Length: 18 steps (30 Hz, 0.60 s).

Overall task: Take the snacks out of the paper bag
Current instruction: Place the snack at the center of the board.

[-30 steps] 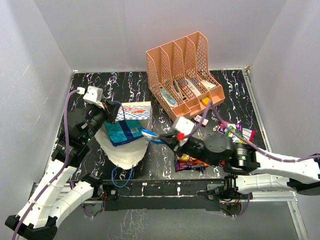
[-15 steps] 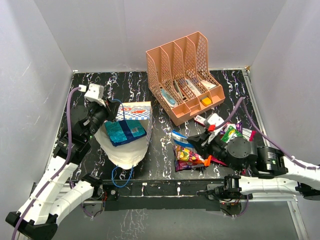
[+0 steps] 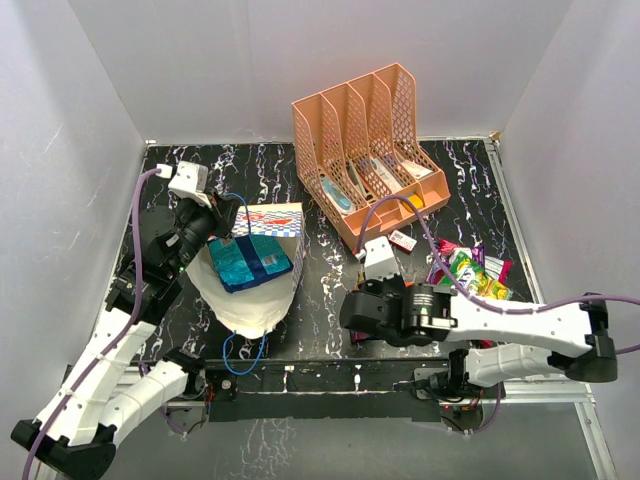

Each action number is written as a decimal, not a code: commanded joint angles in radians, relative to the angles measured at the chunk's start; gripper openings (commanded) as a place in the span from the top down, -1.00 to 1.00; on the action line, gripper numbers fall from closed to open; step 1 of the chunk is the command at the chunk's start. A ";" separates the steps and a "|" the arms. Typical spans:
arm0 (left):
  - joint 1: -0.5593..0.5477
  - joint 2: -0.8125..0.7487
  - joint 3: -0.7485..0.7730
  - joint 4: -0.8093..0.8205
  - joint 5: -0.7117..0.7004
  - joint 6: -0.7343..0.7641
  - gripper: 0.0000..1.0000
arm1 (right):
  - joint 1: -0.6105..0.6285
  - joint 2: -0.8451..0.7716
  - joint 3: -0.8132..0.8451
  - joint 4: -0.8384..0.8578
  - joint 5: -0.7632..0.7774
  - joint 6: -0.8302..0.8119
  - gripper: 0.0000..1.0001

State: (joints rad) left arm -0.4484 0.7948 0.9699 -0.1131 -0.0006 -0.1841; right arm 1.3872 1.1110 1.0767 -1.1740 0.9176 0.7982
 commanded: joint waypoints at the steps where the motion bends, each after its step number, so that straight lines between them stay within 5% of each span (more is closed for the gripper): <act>1: -0.004 -0.023 0.035 0.012 -0.001 0.000 1.00 | -0.094 0.072 0.080 -0.098 0.071 0.111 0.85; 10: -0.004 -0.041 0.025 0.006 -0.004 0.019 1.00 | -0.211 0.230 0.117 -0.108 0.043 0.062 0.85; 18: -0.006 -0.066 -0.006 0.012 -0.018 0.046 1.00 | -0.198 0.392 0.133 -0.113 -0.044 0.052 0.85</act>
State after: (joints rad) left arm -0.4484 0.7517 0.9684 -0.1135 -0.0036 -0.1646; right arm 1.1690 1.4479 1.1706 -1.2812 0.8925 0.8452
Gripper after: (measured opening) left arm 0.007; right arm 0.078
